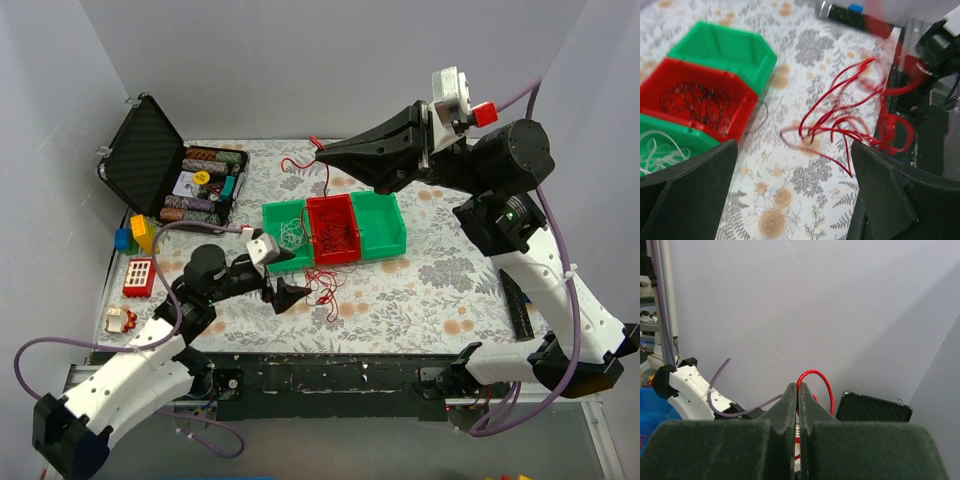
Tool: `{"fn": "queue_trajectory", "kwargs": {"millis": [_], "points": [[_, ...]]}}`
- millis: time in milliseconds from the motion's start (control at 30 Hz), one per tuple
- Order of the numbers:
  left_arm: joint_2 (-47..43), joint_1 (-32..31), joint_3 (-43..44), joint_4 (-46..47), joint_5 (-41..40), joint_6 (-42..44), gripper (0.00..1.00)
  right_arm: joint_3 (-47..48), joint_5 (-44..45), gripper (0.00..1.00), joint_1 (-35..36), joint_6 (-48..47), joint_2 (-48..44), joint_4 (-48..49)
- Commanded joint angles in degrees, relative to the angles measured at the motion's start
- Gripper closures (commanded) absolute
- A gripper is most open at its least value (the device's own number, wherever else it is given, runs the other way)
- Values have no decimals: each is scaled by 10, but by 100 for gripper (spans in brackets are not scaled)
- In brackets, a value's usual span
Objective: Untangle the cables
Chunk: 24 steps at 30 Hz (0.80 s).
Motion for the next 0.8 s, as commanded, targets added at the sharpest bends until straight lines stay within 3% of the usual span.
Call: {"fn": "queue_trajectory", "kwargs": {"millis": [0, 167, 300, 500, 667, 767], "points": [[-66, -1, 81, -86, 50, 31, 2, 13, 6, 99, -3, -3, 4, 6], [-45, -1, 105, -29, -1, -20, 2, -18, 2, 99, -3, 15, -3, 34], [3, -1, 98, 91, -45, -92, 2, -27, -11, 99, -3, 39, 1, 57], [92, -1, 116, 172, 9, -164, 3, -16, -22, 99, -3, 64, 18, 75], [116, -2, 105, 190, -27, -163, 28, -2, -26, 99, -3, 62, 24, 72], [105, -2, 84, 195, -71, -157, 55, 11, -24, 99, -3, 53, 24, 59]]}}
